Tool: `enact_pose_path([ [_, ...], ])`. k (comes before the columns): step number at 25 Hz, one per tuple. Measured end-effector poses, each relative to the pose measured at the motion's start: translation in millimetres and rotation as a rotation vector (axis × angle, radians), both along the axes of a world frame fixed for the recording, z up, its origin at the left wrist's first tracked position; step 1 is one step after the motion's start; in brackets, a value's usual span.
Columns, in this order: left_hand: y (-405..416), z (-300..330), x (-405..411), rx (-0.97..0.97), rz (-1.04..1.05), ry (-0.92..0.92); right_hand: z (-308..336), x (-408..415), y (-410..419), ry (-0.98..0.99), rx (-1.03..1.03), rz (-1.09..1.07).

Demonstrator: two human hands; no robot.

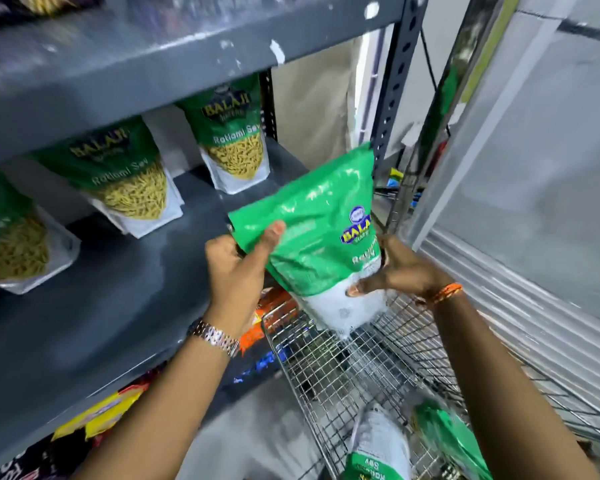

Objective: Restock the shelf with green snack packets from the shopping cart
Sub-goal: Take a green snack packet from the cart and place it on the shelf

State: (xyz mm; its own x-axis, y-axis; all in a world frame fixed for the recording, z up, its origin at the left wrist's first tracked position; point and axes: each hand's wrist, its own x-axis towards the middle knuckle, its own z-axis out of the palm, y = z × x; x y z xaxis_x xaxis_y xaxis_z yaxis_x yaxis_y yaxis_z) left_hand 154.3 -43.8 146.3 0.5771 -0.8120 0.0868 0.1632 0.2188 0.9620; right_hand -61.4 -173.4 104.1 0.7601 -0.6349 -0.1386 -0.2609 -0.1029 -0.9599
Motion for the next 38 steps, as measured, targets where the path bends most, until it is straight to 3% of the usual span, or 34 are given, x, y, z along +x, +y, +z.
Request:
enact_pose_path([
  [5, -42.8, 40.3, 22.3, -0.167, 0.136, 0.215, 24.0, 57.3, -21.8, -0.126, -0.030, 0.020],
  [13, -95.1, 60.3, 55.3, -0.172, 0.223, 0.065, 21.7, 122.5, -75.8, -0.184, 0.027, -0.088],
  [20, -120.3, 41.7, 81.3, -0.172, 0.167, -0.012, -11.4, 148.2, -101.6, -0.312, 0.081, -0.075],
  [27, -68.4, -50.9, 35.4, 0.255, 0.210, 0.163, -25.0, 129.7, -91.4, -0.478, 0.255, -0.133],
  [30, -69.9, -82.2, 14.4, 0.206, 0.130, 0.325, -16.8, 128.6, -73.7, -0.416, 0.202, -0.173],
  [33, -84.0, -89.4, 13.4, 0.141, 0.065, 0.313, -9.6, 124.7, -54.2, -0.411, 0.193, -0.225],
  [38, -101.9, -73.0, 36.3, 0.131, 0.131, 0.304, -23.9, 112.1, -16.8, -0.463, 0.221, -0.231],
])
